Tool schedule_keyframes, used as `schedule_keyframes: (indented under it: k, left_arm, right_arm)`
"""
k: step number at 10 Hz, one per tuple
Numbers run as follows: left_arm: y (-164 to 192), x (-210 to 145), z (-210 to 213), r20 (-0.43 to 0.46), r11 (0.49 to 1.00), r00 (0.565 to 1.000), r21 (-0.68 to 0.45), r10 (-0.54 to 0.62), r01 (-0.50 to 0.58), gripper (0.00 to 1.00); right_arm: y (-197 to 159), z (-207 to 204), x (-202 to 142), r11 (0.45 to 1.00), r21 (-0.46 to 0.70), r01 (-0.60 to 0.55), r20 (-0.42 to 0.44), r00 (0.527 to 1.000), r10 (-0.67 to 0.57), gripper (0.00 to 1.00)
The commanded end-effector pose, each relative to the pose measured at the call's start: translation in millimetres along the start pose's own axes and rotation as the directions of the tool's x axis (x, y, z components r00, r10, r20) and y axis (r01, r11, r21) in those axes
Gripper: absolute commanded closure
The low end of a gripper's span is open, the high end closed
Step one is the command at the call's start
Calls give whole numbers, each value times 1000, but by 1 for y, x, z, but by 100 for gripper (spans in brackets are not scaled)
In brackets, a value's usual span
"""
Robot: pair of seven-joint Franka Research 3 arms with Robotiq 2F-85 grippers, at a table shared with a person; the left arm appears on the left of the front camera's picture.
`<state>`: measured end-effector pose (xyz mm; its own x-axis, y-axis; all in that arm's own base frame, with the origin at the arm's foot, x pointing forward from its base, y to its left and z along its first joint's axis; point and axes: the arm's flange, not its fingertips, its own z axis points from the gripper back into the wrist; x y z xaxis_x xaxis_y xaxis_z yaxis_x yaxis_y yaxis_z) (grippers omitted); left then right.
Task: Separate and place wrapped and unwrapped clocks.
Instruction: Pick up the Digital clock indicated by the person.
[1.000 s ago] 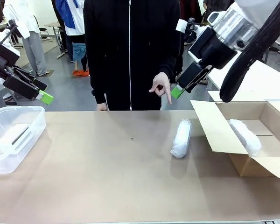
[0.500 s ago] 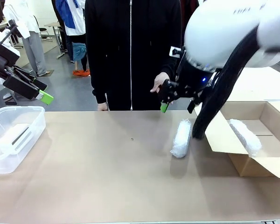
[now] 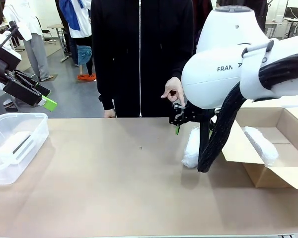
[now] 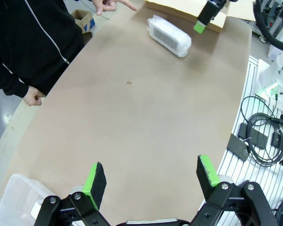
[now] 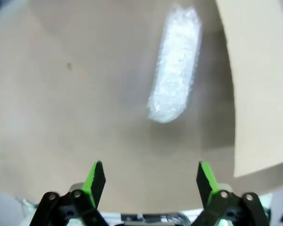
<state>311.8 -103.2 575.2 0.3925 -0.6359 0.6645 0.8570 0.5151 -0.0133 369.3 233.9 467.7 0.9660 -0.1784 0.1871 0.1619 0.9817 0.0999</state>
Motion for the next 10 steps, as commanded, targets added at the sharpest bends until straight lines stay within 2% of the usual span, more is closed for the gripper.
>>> schedule_keyframes:
  k: [1, 2, 4, 6, 10]
  left_arm:
    - [1, 1, -1, 4, 1000, 1000, 10, 2, -2, 0]
    - [1, 1, -1, 4, 1000, 1000, 10, 2, -2, 0]
    - [1, 1, -1, 4, 1000, 1000, 10, 2, -2, 0]
    - [1, 1, -1, 4, 1000, 1000, 10, 2, -2, 0]
    - [1, 1, -1, 4, 1000, 1000, 10, 2, -2, 0]
  right_arm:
    - [-4, -17, 22, 997, -7, 81, -3, 997, -81, 0]
    - [-12, -28, 35, 994, -12, 107, 14, 994, -107, 0]
    - [-21, -44, 51, 997, 10, 73, 17, 997, -73, 0]
    - [-22, -60, 60, 999, -11, 49, 21, 999, -49, 0]
    - [-15, -89, 73, 996, -24, 83, 16, 996, -83, 0]
